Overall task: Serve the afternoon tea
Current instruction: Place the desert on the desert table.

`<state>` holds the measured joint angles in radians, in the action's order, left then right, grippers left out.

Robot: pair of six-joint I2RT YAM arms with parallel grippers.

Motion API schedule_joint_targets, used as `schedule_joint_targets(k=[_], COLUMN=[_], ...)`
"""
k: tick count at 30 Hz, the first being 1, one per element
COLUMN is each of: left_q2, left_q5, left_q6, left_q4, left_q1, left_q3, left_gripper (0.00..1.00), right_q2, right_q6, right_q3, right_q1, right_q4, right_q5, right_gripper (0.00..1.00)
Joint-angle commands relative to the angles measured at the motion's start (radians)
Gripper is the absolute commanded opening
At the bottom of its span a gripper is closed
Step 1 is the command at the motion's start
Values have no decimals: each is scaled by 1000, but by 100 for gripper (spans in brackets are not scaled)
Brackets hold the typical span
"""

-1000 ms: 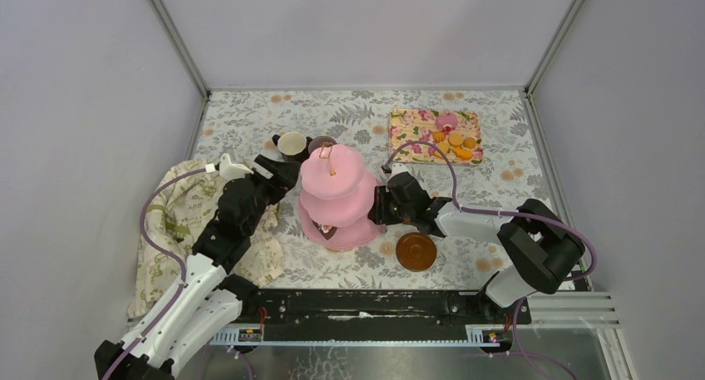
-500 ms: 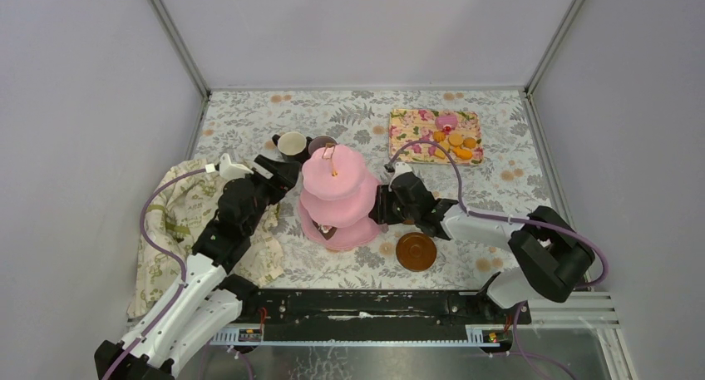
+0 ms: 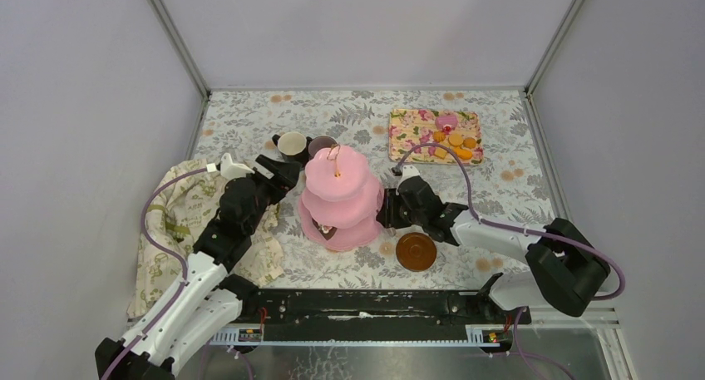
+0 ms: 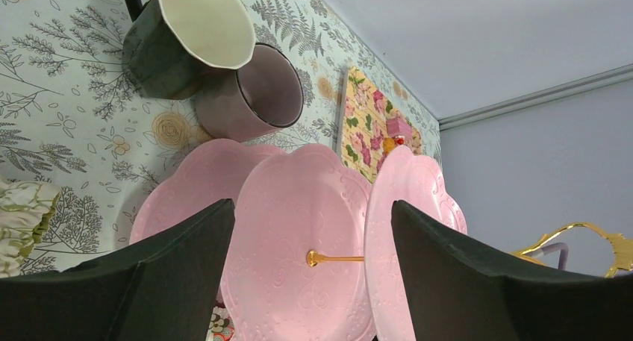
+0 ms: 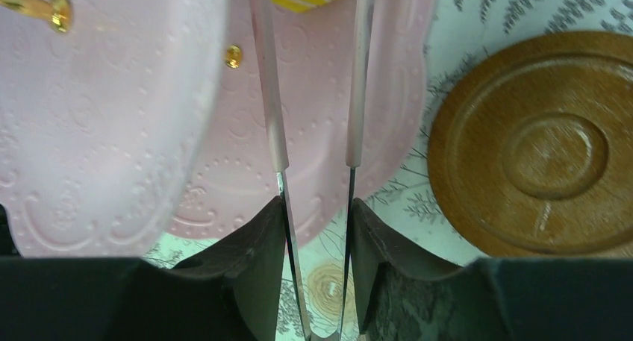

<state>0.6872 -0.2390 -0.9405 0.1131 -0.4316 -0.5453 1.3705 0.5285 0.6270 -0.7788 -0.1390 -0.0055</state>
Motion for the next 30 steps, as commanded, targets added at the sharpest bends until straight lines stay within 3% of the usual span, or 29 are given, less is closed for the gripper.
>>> schedule_joint_targets(k=[1,13,24,30], left_q2=[3,6,-23,-37], left_q5=[-8,-2,5,7], left_q6=[7,18,37,42], left_q4=[-43,-56,-58,-56], left_q1=[-6,-6,-6,-6], left_q3=[-25,-38,-33,-29], left_gripper=[84,84,84,84], right_q2=[-68,-166,-234,-207], right_q6=[-8,14,-2,-41], right_q3=[-15,-13,103,174], right_q1=[-11,-11,-4,146], right_q4=[39,152,335,354], right_q5=[65,177,432,425], right_gripper=[41,40,45,45])
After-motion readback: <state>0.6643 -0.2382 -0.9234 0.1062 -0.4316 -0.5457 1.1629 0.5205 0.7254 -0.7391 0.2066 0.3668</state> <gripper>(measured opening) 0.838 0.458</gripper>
